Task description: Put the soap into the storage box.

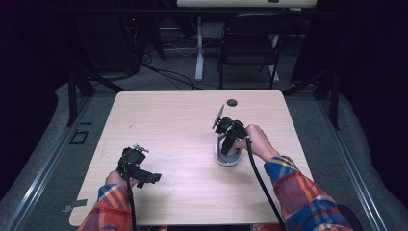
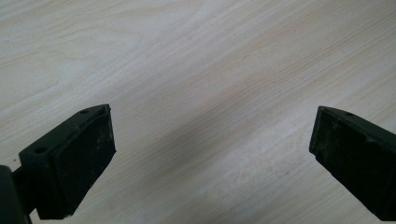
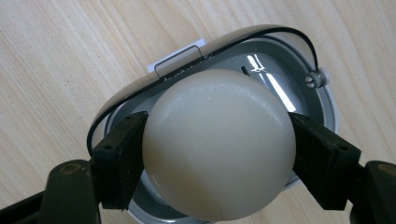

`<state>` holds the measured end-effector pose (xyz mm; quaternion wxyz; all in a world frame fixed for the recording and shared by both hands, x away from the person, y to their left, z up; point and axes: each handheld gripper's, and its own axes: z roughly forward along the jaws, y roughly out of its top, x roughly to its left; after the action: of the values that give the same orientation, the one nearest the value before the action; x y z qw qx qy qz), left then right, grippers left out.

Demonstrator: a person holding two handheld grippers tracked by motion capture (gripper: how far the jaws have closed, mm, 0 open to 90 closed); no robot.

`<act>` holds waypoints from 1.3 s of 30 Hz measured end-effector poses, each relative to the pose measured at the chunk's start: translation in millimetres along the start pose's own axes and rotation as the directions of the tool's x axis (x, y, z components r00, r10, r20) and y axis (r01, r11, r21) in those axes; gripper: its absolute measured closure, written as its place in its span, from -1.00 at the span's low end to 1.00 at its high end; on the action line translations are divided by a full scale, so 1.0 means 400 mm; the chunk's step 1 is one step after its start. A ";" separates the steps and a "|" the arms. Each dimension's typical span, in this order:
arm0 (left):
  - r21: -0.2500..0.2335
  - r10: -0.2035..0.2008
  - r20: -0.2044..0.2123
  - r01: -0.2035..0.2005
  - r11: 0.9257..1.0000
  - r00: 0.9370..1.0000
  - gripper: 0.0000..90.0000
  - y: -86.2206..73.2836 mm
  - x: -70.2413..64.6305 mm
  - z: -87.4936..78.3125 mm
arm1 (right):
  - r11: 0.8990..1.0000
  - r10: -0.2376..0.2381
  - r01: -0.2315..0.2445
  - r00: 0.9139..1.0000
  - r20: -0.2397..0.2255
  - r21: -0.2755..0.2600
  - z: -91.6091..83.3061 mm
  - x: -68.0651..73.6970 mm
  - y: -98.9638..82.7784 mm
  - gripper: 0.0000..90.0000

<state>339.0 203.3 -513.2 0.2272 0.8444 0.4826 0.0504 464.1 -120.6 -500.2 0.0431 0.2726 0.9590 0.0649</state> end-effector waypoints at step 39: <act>0.000 -0.001 -0.001 0.001 1.000 1.000 -0.99 0.000 -0.002 0.002 | 1.000 0.004 -0.003 1.000 0.020 -0.018 -0.035 0.005 -0.027 -0.50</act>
<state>338.9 202.4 -513.8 0.2269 0.8441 0.4832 0.0506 455.1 -129.9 -488.0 0.0553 0.2745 0.9574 0.0709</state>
